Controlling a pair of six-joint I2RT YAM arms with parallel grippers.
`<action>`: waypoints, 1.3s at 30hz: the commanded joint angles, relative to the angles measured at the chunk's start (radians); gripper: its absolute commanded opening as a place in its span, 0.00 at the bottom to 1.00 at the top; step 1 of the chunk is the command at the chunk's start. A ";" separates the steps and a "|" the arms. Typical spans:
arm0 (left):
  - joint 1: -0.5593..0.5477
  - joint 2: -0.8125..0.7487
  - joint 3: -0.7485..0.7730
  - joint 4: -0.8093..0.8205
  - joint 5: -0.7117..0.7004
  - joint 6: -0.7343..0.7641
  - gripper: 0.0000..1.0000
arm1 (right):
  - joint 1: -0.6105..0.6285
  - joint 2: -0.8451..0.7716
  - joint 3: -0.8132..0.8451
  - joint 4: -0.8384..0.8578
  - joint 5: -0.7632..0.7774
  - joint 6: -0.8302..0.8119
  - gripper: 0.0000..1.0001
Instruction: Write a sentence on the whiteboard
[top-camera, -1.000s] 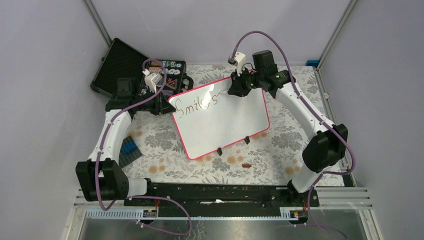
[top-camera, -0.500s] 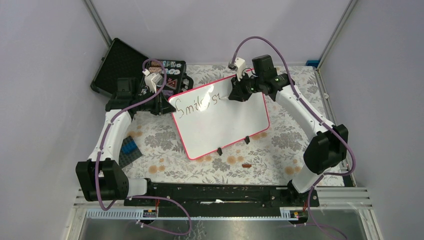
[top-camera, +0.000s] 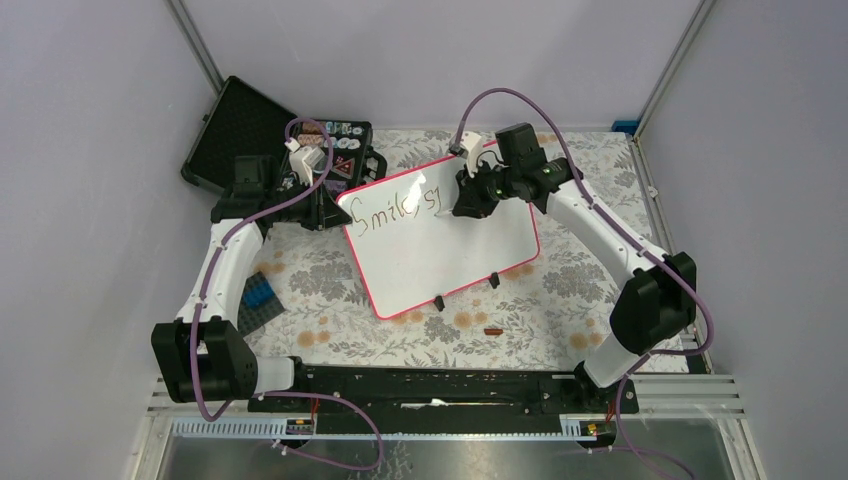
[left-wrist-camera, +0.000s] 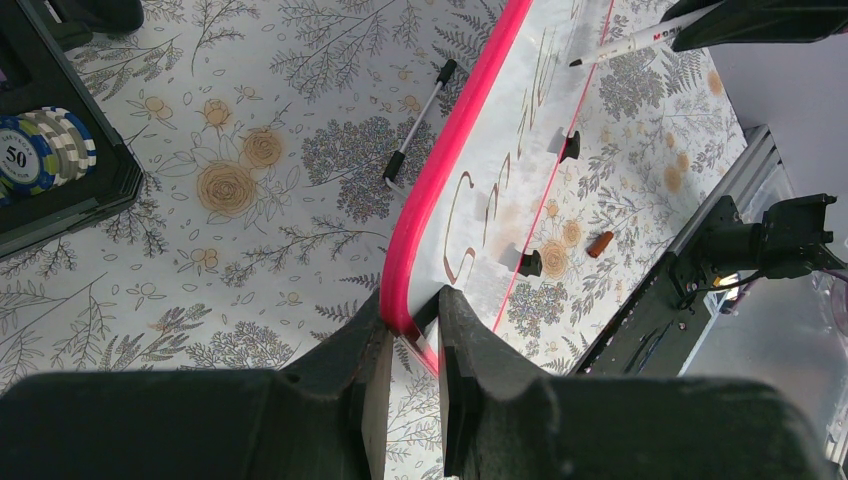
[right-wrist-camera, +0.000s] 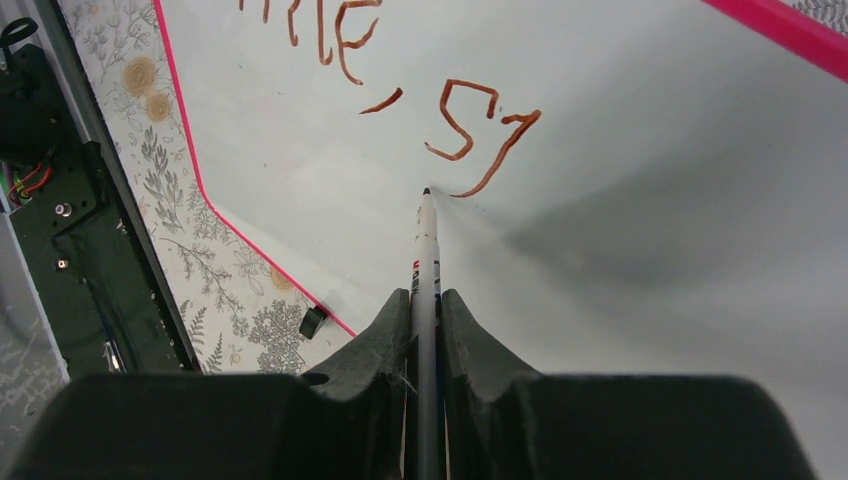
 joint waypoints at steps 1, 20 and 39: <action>-0.008 -0.022 0.009 0.058 -0.044 0.052 0.00 | 0.019 -0.042 0.024 0.021 -0.022 0.005 0.00; -0.009 -0.025 0.009 0.057 -0.043 0.054 0.00 | -0.042 -0.011 0.140 0.021 0.006 0.021 0.00; -0.009 -0.028 0.004 0.058 -0.046 0.055 0.00 | -0.042 0.041 0.155 0.031 0.027 0.017 0.00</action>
